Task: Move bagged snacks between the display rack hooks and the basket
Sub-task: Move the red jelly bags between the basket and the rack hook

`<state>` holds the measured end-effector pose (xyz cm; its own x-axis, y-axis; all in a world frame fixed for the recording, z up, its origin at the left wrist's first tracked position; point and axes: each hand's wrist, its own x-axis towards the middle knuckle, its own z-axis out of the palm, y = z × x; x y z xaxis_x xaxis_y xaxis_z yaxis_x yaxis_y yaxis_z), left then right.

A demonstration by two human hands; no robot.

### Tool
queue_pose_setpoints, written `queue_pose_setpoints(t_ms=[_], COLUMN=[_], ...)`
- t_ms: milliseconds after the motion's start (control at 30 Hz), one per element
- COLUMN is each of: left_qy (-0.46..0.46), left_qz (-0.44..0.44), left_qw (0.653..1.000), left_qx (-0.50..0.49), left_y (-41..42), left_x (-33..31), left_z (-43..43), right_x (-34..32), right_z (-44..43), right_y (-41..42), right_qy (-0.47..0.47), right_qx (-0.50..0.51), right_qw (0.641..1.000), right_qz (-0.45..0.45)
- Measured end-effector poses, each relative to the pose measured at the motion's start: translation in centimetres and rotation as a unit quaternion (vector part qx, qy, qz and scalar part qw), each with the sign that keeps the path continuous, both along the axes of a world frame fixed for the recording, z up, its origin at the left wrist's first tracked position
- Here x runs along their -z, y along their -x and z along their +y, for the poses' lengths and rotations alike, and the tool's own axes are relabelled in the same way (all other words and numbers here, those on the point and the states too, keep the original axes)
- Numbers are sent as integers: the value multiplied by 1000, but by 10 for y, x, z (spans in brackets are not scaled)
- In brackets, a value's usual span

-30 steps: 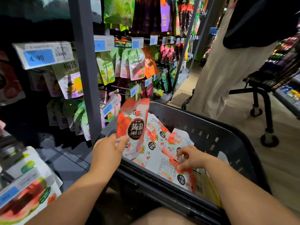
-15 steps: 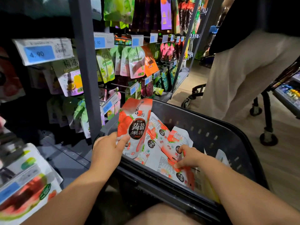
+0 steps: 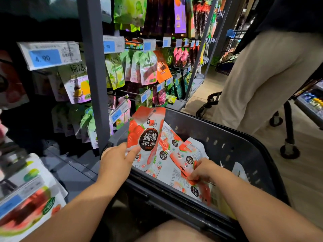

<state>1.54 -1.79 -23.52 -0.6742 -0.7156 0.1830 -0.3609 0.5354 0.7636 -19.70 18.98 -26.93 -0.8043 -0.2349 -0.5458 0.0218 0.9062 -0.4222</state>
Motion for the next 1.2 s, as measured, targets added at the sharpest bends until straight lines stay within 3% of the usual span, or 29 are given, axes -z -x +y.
queue_pose_setpoints(t_ms=[133, 300, 433, 567, 733, 800, 867, 967, 1200], left_qy=[0, 3, 2, -1, -3, -4, -3, -3, 2], left_qz=[16, 7, 10, 11, 7, 5, 4, 8, 8], left_qw=[1000, 1000, 1000, 1000, 1000, 1000, 1000, 1000, 1000], left_qx=[3, 4, 3, -1, 2, 2, 0, 2, 9], left_y=[0, 1, 1, 1, 2, 2, 2, 2, 1], left_x=[-3, -1, -1, 0, 2, 3, 3, 3, 3], left_z=[2, -1, 0, -1, -1, -1, -2, -3, -4], right_x=[11, -6, -9, -14, -16, -20, -26, -34, -47], right_z=[5, 4, 5, 0, 3, 5, 5, 3, 10], right_y=[13, 8, 11, 7, 8, 8, 5, 4, 20], right_qy=[81, 146, 65, 10, 21, 82, 211, 384, 516], right_qx=[43, 53, -37, -92, -115, -113, -72, 8, 185], right_qw=[990, 980, 997, 988, 976, 969, 959, 915, 812], right_qz=[-104, -125, 14, 127, 184, 202, 177, 124, 200])
